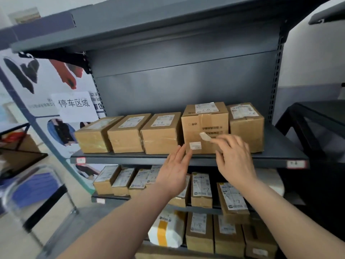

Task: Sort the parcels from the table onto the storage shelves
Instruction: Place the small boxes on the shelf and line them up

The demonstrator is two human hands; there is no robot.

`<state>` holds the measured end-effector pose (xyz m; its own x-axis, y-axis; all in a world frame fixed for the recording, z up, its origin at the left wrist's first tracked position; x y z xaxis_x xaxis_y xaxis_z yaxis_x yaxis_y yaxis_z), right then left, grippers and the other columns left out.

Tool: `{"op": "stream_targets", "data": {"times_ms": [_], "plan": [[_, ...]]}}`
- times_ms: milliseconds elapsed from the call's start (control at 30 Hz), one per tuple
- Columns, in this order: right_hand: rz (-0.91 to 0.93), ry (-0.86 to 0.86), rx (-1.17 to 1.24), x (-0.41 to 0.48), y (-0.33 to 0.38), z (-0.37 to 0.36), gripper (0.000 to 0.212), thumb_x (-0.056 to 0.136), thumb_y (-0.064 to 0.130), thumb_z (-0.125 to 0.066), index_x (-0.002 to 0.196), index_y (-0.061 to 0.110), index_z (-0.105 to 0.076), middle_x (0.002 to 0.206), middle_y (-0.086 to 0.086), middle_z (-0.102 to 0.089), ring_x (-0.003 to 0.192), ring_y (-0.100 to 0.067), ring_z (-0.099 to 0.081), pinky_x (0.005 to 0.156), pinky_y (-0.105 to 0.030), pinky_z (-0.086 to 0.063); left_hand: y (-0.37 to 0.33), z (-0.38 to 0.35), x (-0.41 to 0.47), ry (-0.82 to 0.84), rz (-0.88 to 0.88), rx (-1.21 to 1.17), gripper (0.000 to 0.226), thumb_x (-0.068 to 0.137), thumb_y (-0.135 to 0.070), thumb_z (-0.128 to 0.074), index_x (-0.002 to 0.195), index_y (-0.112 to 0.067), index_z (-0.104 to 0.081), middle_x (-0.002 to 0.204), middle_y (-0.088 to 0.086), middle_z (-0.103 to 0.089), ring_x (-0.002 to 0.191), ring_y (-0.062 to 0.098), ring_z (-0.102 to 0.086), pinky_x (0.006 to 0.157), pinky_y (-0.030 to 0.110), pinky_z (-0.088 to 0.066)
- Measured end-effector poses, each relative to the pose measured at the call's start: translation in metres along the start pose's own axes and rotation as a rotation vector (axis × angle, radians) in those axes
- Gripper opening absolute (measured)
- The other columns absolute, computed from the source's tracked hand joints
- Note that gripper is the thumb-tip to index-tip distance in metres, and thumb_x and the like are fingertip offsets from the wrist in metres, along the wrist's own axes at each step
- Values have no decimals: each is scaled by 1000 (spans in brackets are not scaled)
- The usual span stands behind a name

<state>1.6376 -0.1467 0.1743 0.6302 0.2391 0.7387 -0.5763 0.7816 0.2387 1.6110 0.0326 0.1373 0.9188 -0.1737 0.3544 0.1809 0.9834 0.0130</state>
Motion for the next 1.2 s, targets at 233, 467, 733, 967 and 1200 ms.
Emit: {"op": "stream_targets", "data": {"times_ms": [233, 467, 733, 967, 1200], "plan": [[-83, 293, -18, -72, -13, -38, 30, 82, 1, -61, 99, 25, -70, 103, 6, -63, 105, -19, -52, 87, -36, -41, 19, -51, -20, 173, -90, -58, 84, 86, -4, -58, 155, -20, -12, 163, 3, -7, 149, 20, -2, 117, 32, -3], [-281, 608, -99, -138, -53, -64, 44, 85, 2, -54, 121, 26, -61, 130, 5, -56, 121, -13, -45, 100, -29, -40, -9, -104, -24, 375, -146, -57, 81, 87, -4, -58, 154, -15, -15, 162, 8, -9, 149, 25, -6, 119, 38, -12], [-280, 917, -148, -174, -73, -121, 67, 89, 5, -50, 151, 17, -26, 159, -4, -20, 145, -19, -17, 117, -34, -22, -17, -153, -12, 600, -70, 51, 87, 87, -6, -59, 155, -18, -7, 163, 8, -5, 149, 26, -5, 119, 43, -11], [-245, 919, -154, -142, -92, -157, 79, 89, 6, -53, 153, 13, -7, 161, -6, -1, 148, -19, -1, 120, -38, -14, -18, -181, 4, 646, -32, 31, 96, 84, 2, -57, 155, -29, 0, 163, 2, 1, 150, 21, -1, 120, 46, -6], [-302, 959, -124, -114, -104, -181, 87, 84, -4, -54, 154, 15, -5, 161, -3, 4, 148, -19, 4, 120, -38, -8, -23, -190, 14, 640, -4, 14, 97, 83, 4, -58, 155, -31, -2, 163, 1, 2, 150, 20, -2, 121, 45, -9]]}}
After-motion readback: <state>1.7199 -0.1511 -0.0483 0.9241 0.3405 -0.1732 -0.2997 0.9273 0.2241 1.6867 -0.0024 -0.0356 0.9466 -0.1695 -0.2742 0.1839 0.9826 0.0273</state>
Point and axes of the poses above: each hand's wrist, its own x-axis towards the middle knuckle, its own z-axis out of the back of the hand, y = z × x, the point moved 4 cm from there along x, towards the middle knuckle
